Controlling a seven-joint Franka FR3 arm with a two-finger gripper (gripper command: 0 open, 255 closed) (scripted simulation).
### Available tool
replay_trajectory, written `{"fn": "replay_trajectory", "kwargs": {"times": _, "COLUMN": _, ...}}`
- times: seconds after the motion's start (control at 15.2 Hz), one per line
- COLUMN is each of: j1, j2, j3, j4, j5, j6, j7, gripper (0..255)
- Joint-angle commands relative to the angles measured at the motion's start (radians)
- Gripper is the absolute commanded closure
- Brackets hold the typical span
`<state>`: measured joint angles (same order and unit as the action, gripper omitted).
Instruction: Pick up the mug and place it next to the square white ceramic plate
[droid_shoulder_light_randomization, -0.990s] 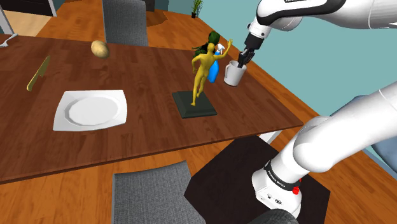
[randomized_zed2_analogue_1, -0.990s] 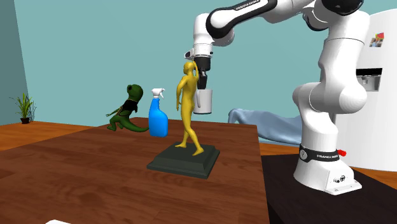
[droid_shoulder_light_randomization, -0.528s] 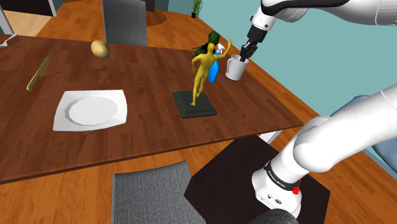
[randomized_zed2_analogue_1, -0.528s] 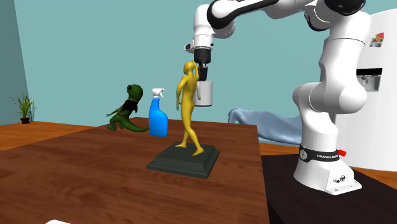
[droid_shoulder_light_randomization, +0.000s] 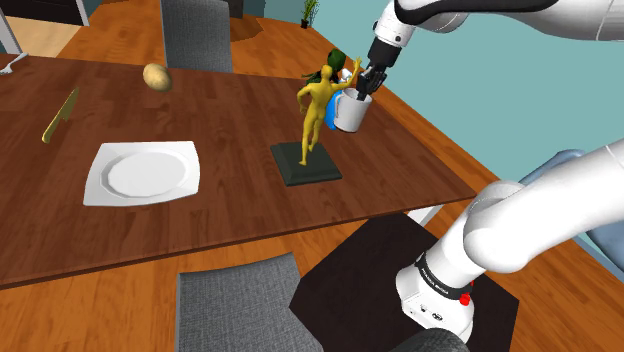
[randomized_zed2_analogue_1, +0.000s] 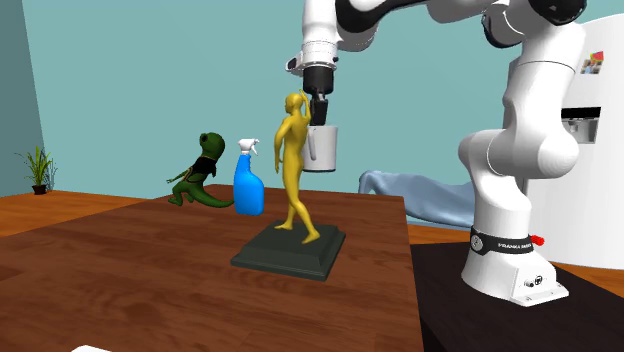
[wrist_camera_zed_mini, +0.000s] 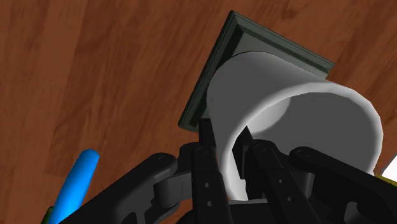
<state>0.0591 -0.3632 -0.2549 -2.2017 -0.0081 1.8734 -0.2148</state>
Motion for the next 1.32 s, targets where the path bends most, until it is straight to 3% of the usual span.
{"fn": "replay_trajectory", "kwargs": {"times": 0.0, "j1": 0.021, "j2": -0.013, "j3": 0.041, "j4": -0.009, "j5": 0.011, "j6": -0.002, "j7": 0.059, "gripper": 255}}
{"fn": "replay_trajectory", "kwargs": {"times": 0.66, "j1": 0.118, "j2": 0.028, "j3": 0.21, "j4": 0.018, "j5": 0.067, "j6": 0.024, "j7": 0.297, "gripper": 255}}
{"fn": "replay_trajectory", "kwargs": {"times": 1.25, "j1": 0.2, "j2": 0.151, "j3": 0.349, "j4": 0.138, "j5": 0.091, "j6": 0.042, "j7": 0.506, "gripper": 255}}
